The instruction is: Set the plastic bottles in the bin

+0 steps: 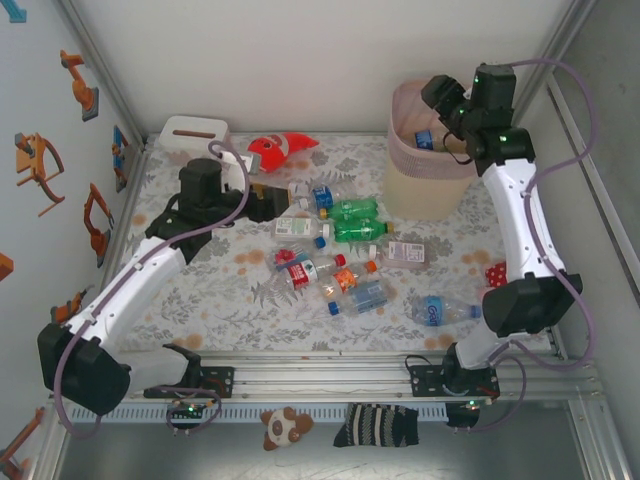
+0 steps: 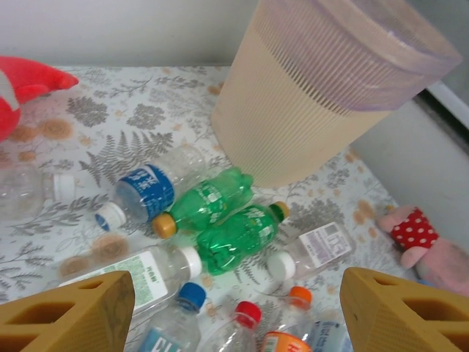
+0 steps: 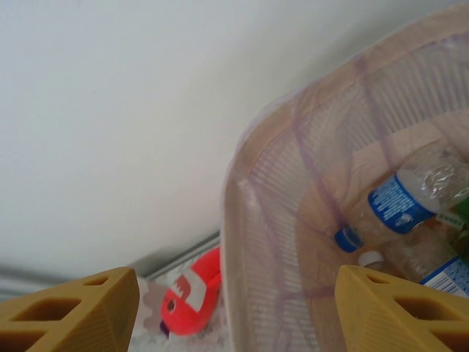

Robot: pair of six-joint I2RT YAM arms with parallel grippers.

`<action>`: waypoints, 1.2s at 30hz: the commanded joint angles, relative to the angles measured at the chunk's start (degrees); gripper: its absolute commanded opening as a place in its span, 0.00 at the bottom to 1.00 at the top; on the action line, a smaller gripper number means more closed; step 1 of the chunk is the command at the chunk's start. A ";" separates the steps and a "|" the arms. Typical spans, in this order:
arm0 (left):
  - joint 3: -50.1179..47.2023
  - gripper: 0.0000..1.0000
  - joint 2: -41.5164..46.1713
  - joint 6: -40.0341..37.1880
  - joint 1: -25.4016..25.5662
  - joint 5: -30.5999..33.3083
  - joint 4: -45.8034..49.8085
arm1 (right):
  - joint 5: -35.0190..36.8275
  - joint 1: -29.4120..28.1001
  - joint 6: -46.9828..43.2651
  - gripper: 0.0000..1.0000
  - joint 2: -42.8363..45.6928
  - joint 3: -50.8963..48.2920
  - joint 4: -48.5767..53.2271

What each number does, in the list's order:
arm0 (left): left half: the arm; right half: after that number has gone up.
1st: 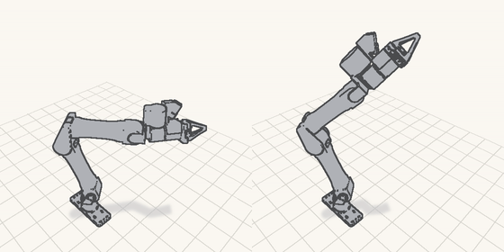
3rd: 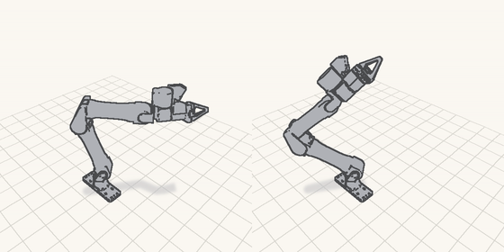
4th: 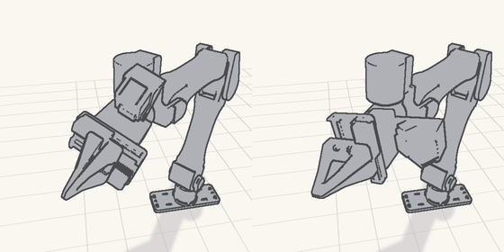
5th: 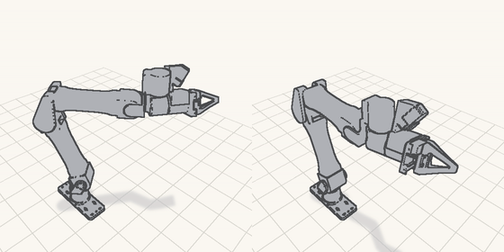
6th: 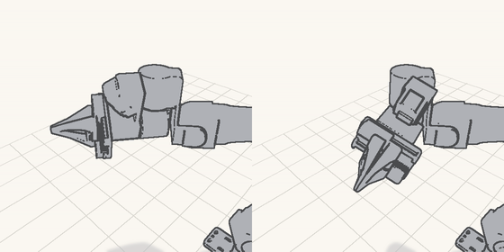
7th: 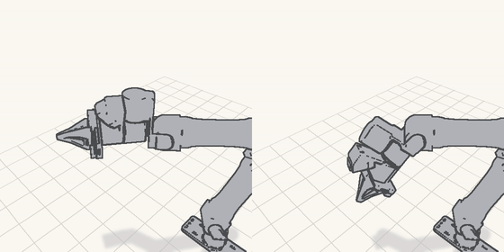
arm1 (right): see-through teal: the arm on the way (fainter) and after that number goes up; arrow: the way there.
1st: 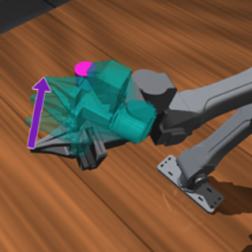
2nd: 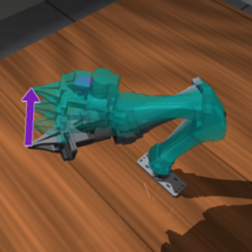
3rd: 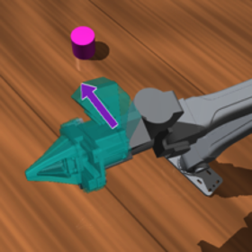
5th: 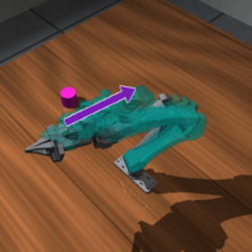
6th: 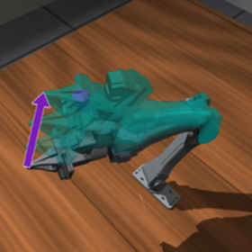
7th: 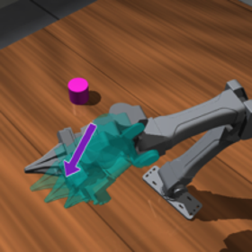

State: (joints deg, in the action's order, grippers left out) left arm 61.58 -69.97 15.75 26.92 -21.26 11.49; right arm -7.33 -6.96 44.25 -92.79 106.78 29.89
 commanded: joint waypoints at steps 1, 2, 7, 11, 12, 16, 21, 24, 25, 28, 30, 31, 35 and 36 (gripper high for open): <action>-3.10 0.73 1.17 -4.03 0.15 4.18 1.21 | -6.80 -0.71 -5.41 0.69 3.22 -1.66 0.67; -4.35 0.73 1.80 -4.06 0.11 5.76 0.66 | -7.33 -1.22 -5.94 0.69 4.00 -2.04 0.29; -12.46 0.75 7.72 -1.91 0.15 17.38 -4.59 | -9.01 -4.48 -9.62 0.69 6.43 1.32 3.44; -12.40 0.76 7.73 -0.69 0.14 24.32 -4.28 | -8.82 -6.29 -12.54 0.69 6.83 5.13 9.56; -12.11 0.76 7.13 -0.43 0.19 24.17 -4.28 | -8.90 -6.39 -12.59 0.69 7.15 5.35 10.23; -11.81 0.76 3.50 -0.10 1.03 22.23 -4.56 | -8.92 -7.42 -13.74 0.69 8.32 5.67 11.04; -11.42 0.77 1.65 -0.86 1.38 21.30 -3.24 | -9.89 -9.55 -15.54 0.69 8.02 6.26 13.31; -10.17 0.78 0.67 -4.00 1.34 17.93 -0.19 | -10.36 -10.66 -16.35 0.69 8.31 4.13 13.82; -9.68 0.78 0.24 -5.04 1.35 16.86 1.14 | -10.62 -10.99 -16.66 0.69 8.41 3.40 13.84; -7.69 0.78 -1.78 -8.65 1.33 13.30 6.60 | -11.56 -11.61 -18.08 0.69 9.06 0.11 13.94; -5.99 0.78 -3.82 -11.76 1.35 9.85 10.79 | -12.06 -11.84 -19.71 0.69 9.69 -2.83 13.41; -5.53 0.78 -4.70 -12.63 1.44 8.97 12.57 | -11.27 -11.80 -19.80 0.69 9.81 -3.55 13.68; -5.25 0.77 -7.40 -17.13 1.39 5.12 16.60 | -12.06 -11.83 -20.90 0.69 10.05 -6.94 12.18; -4.43 0.77 -8.35 -18.55 1.52 4.52 18.42 | -12.75 -11.77 -21.39 0.69 10.08 -7.43 11.78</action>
State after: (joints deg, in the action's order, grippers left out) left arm 55.29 -76.62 3.49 28.10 -11.88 22.55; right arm -18.63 -18.41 25.36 -84.23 100.16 43.09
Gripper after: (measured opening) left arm 0.775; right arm 0.692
